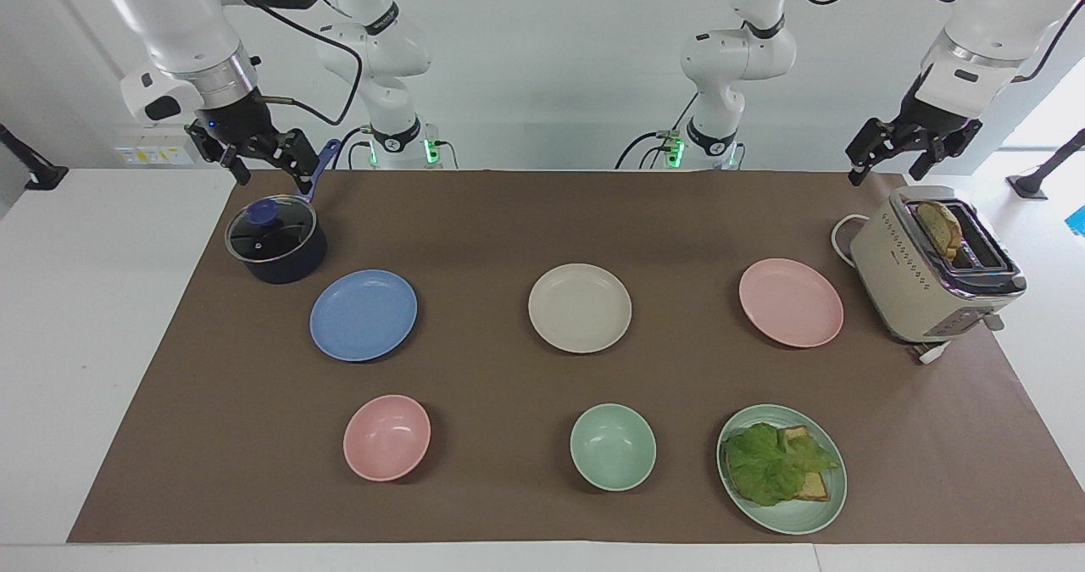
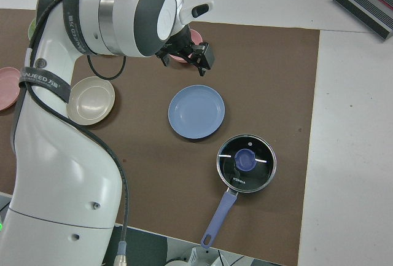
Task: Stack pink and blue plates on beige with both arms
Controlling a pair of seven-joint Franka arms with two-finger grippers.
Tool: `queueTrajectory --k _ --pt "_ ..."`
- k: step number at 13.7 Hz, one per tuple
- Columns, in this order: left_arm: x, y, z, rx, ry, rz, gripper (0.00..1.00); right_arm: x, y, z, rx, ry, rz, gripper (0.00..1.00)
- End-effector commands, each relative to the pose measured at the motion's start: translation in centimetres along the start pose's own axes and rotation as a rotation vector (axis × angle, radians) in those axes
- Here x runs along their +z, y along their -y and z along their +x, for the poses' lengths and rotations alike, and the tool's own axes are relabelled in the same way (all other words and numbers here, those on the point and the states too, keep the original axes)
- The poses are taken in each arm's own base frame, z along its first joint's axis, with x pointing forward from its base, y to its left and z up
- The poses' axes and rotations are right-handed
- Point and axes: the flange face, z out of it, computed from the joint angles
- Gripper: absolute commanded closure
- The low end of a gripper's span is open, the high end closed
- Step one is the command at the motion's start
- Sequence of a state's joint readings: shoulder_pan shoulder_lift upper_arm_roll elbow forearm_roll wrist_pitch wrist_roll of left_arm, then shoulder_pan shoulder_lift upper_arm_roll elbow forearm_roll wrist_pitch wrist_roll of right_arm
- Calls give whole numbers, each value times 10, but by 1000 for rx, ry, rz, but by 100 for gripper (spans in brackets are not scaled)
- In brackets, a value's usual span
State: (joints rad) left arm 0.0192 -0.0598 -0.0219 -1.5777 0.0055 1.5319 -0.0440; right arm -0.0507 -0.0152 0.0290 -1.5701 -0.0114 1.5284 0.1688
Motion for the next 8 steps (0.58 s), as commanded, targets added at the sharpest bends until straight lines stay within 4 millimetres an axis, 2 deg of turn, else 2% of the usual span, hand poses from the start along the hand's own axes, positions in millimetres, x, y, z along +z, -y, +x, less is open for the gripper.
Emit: queueTrajectory --k 1,8 --pt "0 3 -2 0 11 6 0 -1 -4 2 -8 2 -7 0" --pt "0 2 -2 1 11 6 0 -2 -4 2 -15 -1 -7 0"
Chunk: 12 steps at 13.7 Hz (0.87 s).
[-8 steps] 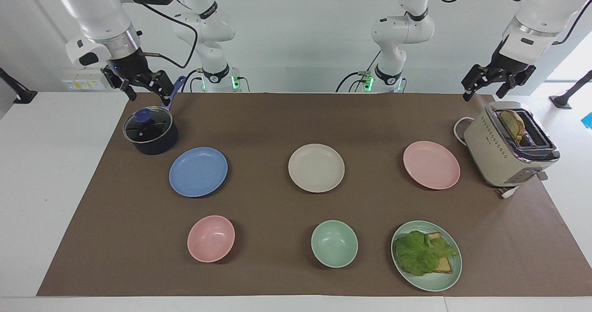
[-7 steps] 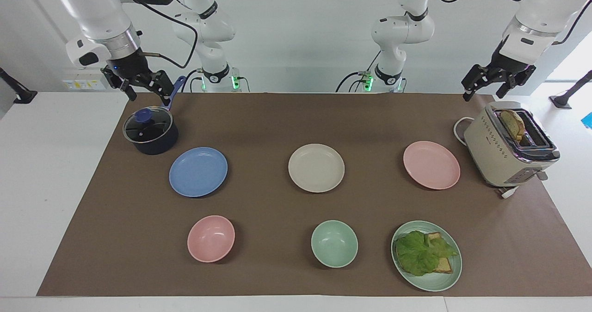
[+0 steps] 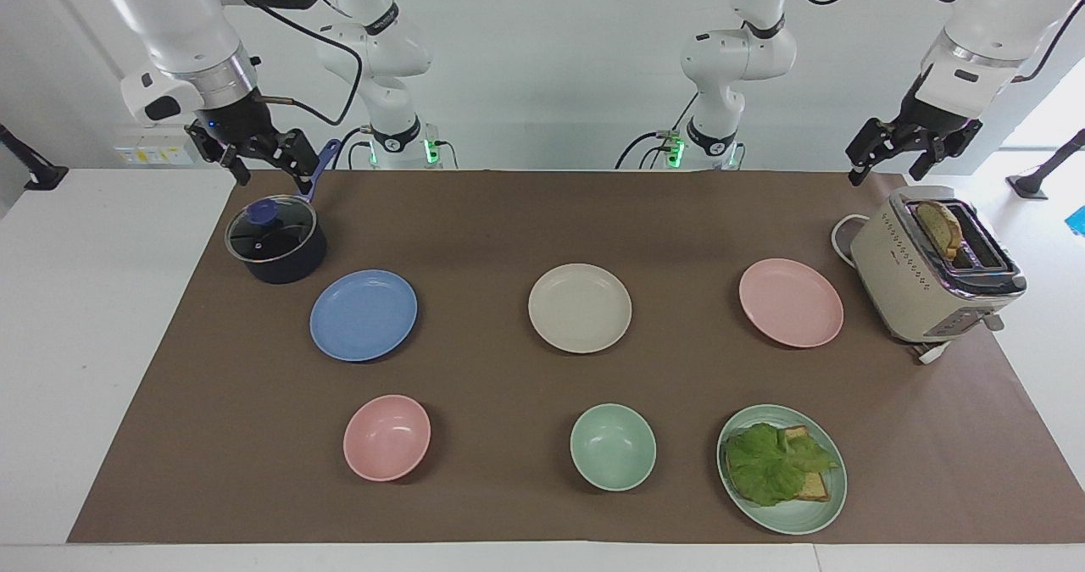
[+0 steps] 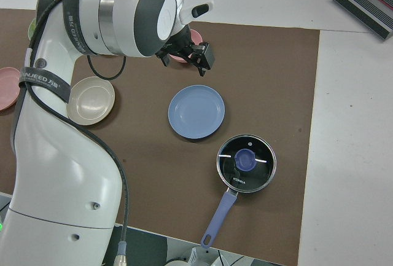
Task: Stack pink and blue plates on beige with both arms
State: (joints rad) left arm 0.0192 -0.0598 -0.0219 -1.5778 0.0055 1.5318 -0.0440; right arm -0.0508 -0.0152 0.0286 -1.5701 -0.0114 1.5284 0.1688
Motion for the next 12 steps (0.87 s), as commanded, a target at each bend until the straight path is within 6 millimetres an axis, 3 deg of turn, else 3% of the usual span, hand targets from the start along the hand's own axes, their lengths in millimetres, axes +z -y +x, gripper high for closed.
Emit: queueTrajectory --k 1,12 --pt "0 3 -2 0 11 6 0 -2 -4 2 -16 -1 -7 0" --pt "3 6 -5 -11 17 3 0 -1 -3 2 -22 0 -7 0"
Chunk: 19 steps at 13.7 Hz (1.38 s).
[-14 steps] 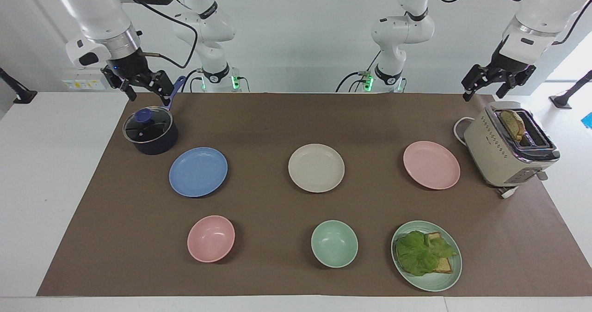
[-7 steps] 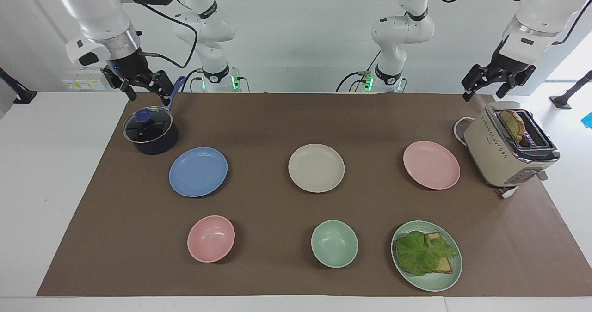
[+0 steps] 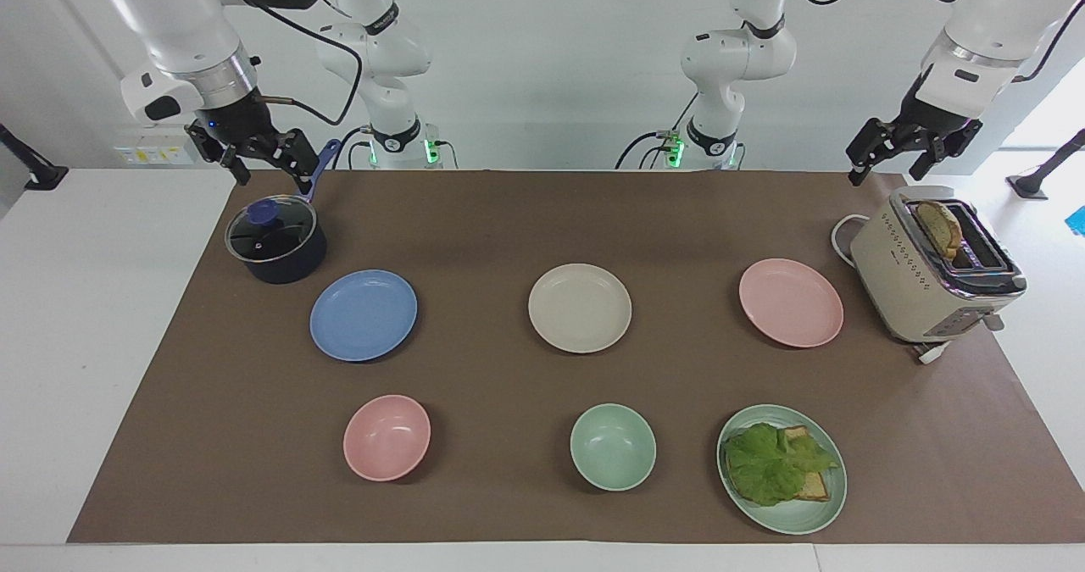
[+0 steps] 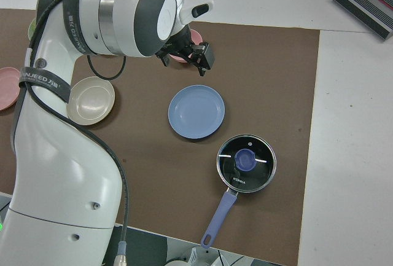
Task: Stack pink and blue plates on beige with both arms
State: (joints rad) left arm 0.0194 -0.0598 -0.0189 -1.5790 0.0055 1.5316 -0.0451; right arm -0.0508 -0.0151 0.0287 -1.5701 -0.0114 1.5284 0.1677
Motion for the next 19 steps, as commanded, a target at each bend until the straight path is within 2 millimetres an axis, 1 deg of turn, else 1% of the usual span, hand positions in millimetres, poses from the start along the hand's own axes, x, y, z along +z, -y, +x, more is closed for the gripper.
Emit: queueTrajectory --k 1,3,4,5,7,8,9,11,12,13,14,15,16,17,19 --pt "15 5 -7 -3 38 4 0 -1 -3 2 -22 0 -7 0" --pt "47 7 -6 -4 63 6 0 -1 -3 2 -22 0 -7 0" --pt "66 14 -4 -13 66 6 0 -1 -3 2 -21 0 -7 0" --pt "87 15 -4 -13 77 6 0 -1 -3 2 -22 0 -7 0" --pt "123 26 -4 -30 80 5 0 -1 -3 2 -24 0 -7 0" --pt "141 26 -5 -28 83 5 0 -1 -3 2 -22 0 -7 0" --pt "163 28 -6 -29 82 5 0 -1 -3 2 -24 -1 -7 0" --pt "194 38 -6 -47 61 4 0 0 -3 2 -22 2 -7 0" --pt "208 40 -3 -35 74 2 0 0 -3 3 -22 0 -7 0" --pt "224 49 2 -33 85 0 0 0 -3 2 -24 2 -7 0" --pt "240 52 8 -34 88 -1 0 -1 -3 2 -24 0 -7 0" --pt "255 53 11 -34 84 -1 0 -1 -4 2 -22 -1 -7 0" --pt "263 56 13 -39 76 -2 0 -1 -4 2 -22 0 -7 0" --pt "274 64 14 -52 75 -2 0 -1 -4 2 -22 -1 -7 0" --pt "288 67 17 -56 81 -3 0 -1 -4 2 -22 0 -7 0"
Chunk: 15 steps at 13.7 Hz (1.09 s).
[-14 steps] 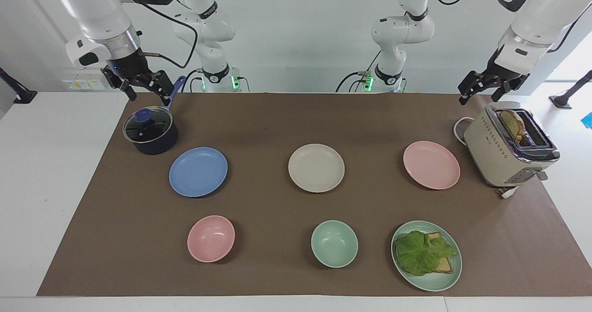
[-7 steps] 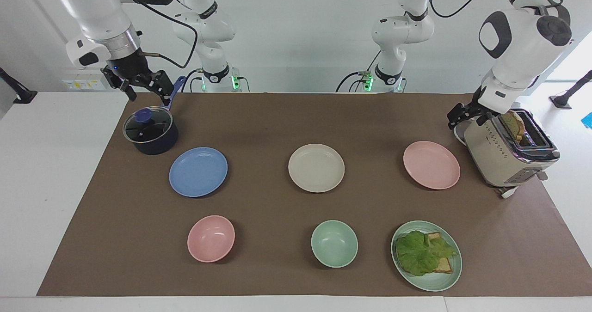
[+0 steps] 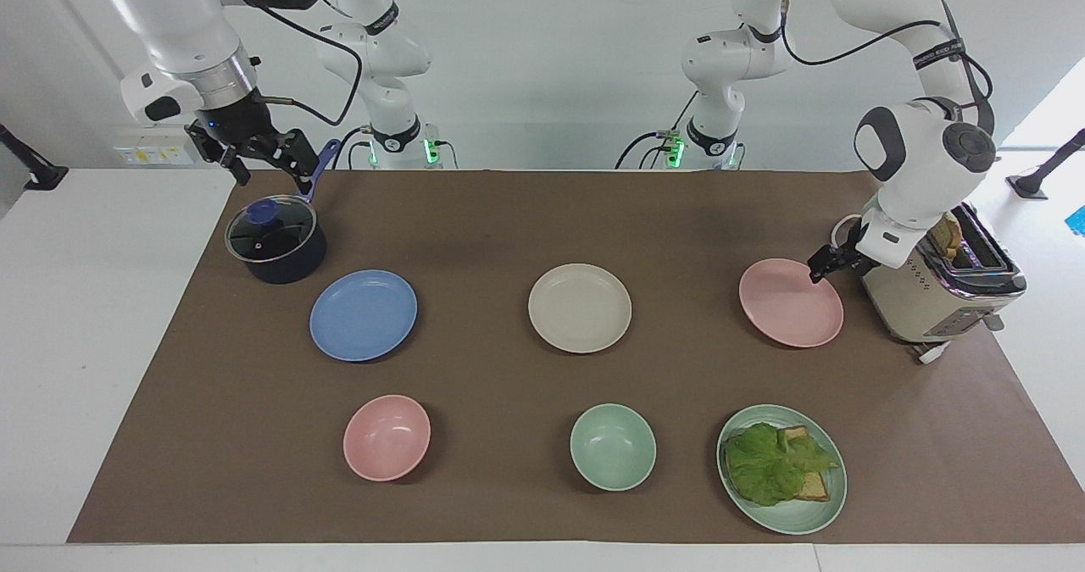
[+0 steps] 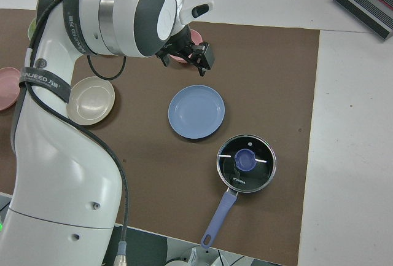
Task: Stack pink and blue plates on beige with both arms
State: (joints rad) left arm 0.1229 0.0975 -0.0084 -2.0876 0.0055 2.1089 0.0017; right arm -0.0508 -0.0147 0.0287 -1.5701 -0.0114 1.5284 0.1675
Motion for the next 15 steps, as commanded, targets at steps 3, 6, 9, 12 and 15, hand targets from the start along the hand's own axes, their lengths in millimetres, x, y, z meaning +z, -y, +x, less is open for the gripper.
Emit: queueTrajectory --k 3,6,9,12,15 --pt "25 10 2 2 8 0 0 1 -4 2 -22 4 -7 0" --pt "46 11 0 -3 22 -1 0 -1 -4 0 -22 1 -7 0" --pt "61 17 -3 -15 26 -3 0 0 -5 0 -21 3 -7 0" --pt "75 16 -2 -13 57 -3 15 0 -5 1 -19 1 -7 0" --pt "74 14 -1 -9 62 0 87 2 -10 0 -13 6 -8 0"
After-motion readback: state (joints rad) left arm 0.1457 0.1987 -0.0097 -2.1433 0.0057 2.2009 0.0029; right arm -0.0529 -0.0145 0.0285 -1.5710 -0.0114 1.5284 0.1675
